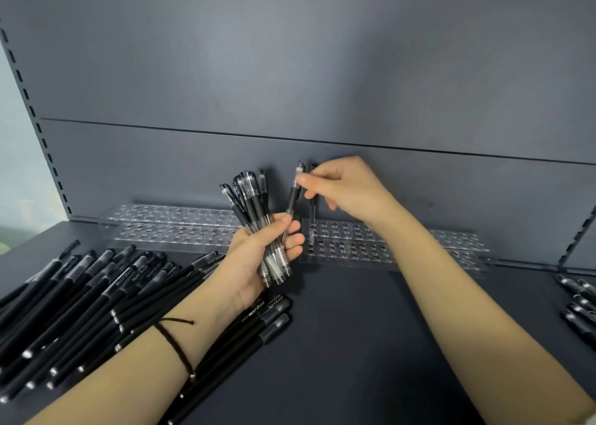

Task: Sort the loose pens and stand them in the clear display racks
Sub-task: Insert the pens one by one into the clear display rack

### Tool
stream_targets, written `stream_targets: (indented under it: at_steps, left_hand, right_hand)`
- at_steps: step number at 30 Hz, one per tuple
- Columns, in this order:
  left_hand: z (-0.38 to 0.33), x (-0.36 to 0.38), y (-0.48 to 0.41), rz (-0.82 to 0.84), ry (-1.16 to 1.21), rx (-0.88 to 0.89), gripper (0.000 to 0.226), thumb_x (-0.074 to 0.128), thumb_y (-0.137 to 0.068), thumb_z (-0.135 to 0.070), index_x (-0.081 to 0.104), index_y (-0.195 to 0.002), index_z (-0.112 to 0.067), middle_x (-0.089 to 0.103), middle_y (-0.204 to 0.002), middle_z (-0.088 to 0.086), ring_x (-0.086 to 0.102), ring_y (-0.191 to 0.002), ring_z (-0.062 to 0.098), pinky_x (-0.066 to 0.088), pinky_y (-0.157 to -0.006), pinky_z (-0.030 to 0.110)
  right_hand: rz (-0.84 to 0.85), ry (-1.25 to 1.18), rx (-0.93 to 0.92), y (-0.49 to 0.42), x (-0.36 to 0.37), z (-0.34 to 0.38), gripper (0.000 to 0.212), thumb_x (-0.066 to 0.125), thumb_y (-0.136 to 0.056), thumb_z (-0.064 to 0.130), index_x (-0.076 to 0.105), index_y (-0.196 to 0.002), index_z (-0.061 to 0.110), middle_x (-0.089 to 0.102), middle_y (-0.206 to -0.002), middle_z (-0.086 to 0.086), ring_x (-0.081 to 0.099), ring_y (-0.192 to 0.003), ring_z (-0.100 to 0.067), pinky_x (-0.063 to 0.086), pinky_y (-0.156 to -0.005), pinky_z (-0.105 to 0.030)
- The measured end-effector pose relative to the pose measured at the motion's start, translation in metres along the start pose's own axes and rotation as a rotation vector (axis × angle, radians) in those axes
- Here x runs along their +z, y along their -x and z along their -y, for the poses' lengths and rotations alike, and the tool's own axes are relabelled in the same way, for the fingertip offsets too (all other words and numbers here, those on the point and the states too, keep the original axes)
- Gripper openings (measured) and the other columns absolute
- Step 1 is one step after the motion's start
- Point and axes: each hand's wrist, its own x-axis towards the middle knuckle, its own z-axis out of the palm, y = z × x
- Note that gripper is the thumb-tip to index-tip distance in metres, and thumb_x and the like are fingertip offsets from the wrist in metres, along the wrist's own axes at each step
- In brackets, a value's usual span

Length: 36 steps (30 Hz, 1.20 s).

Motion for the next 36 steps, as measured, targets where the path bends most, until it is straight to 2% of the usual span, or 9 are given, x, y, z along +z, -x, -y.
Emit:
stream_targets:
  at_steps: [2,4,8,14,22,26,29,32,36]
  left_hand:
    - [0.000,0.002,0.002,0.012,-0.031,0.006,0.009,0.064,-0.088,-0.011,0.066,-0.095,-0.007,0.075,-0.082,0.009,0.072,-0.065,0.016,0.060,-0.061,0.026]
    - [0.000,0.003,0.002,0.024,-0.035,0.003,0.013,0.062,-0.089,-0.010,0.065,-0.100,-0.005,0.076,-0.087,0.013,0.074,-0.072,0.018,0.060,-0.062,0.027]
    - [-0.002,0.002,0.002,0.018,-0.013,-0.017,0.013,0.057,-0.093,-0.002,0.066,-0.102,-0.004,0.074,-0.099,0.016,0.075,-0.083,0.024,0.061,-0.067,0.029]
    - [-0.002,0.000,0.002,-0.047,-0.020,-0.110,0.014,0.057,-0.090,0.005,0.063,-0.100,-0.003,0.075,-0.087,0.012,0.057,-0.047,0.010,0.047,-0.042,0.021]
    - [-0.005,0.002,0.002,0.005,-0.001,-0.065,0.016,0.054,-0.092,0.003,0.053,-0.082,-0.009,0.075,-0.098,0.015,0.061,-0.052,0.011,0.046,-0.043,0.018]
    - [-0.006,0.003,0.005,0.017,0.000,-0.051,0.012,0.058,-0.091,-0.001,0.061,-0.083,-0.010,0.074,-0.100,0.017,0.073,-0.070,0.018,0.057,-0.054,0.024]
    - [-0.006,0.004,0.007,0.019,0.063,-0.050,0.007,0.060,-0.089,0.000,0.064,-0.093,-0.003,0.074,-0.098,0.019,0.075,-0.084,0.025,0.061,-0.066,0.030]
    - [-0.008,0.004,0.006,0.009,0.102,-0.058,0.014,0.061,-0.087,0.000,0.065,-0.101,0.001,0.074,-0.100,0.020,0.074,-0.088,0.028,0.061,-0.069,0.032]
    - [-0.009,0.004,0.009,0.023,0.079,-0.064,0.021,0.063,-0.085,-0.003,0.068,-0.105,-0.002,0.075,-0.096,0.016,0.074,-0.087,0.026,0.061,-0.068,0.030]
  right_hand:
    - [0.049,-0.137,0.035,0.002,0.002,0.001,0.018,0.067,-0.091,0.027,0.073,-0.082,0.013,0.061,-0.049,0.014,0.043,-0.041,-0.001,0.032,-0.041,-0.016]
    - [0.032,-0.235,0.052,0.001,0.003,-0.001,0.013,0.067,-0.090,0.022,0.072,-0.083,0.012,0.069,-0.066,0.006,0.047,-0.046,-0.004,0.030,-0.039,-0.018]
    - [-0.200,-0.406,0.034,-0.007,-0.003,-0.008,0.013,0.065,-0.092,0.019,0.067,-0.081,0.011,0.063,-0.068,-0.001,0.047,-0.046,-0.009,0.030,-0.037,-0.019]
    - [-0.459,-0.338,-0.065,-0.014,-0.021,-0.016,0.016,0.063,-0.094,0.022,0.057,-0.079,0.018,0.055,-0.048,0.005,0.044,-0.041,-0.013,0.033,-0.039,-0.021]
    - [-0.428,-0.119,-0.090,-0.014,-0.011,-0.019,0.017,0.065,-0.092,0.022,0.056,-0.078,0.022,0.057,-0.056,0.009,0.047,-0.038,0.001,0.038,-0.048,-0.011]
    - [-0.248,0.139,-0.060,-0.010,-0.002,-0.023,0.014,0.068,-0.089,0.024,0.062,-0.081,0.015,0.067,-0.062,0.002,0.051,-0.038,0.002,0.041,-0.053,-0.007]
    - [-0.153,0.194,0.011,-0.010,-0.001,-0.028,0.017,0.071,-0.087,0.028,0.065,-0.079,0.014,0.073,-0.078,-0.004,0.055,-0.044,-0.001,0.050,-0.058,-0.016]
    - [-0.167,0.308,0.029,-0.010,-0.007,-0.023,0.028,0.072,-0.083,0.039,0.071,-0.075,0.012,0.072,-0.075,-0.007,0.064,-0.067,-0.017,0.054,-0.070,-0.032]
    - [-0.172,0.121,-0.068,-0.001,-0.014,0.003,0.020,0.070,-0.085,0.035,0.066,-0.071,0.021,0.070,-0.070,0.005,0.060,-0.065,-0.001,0.044,-0.061,-0.012]
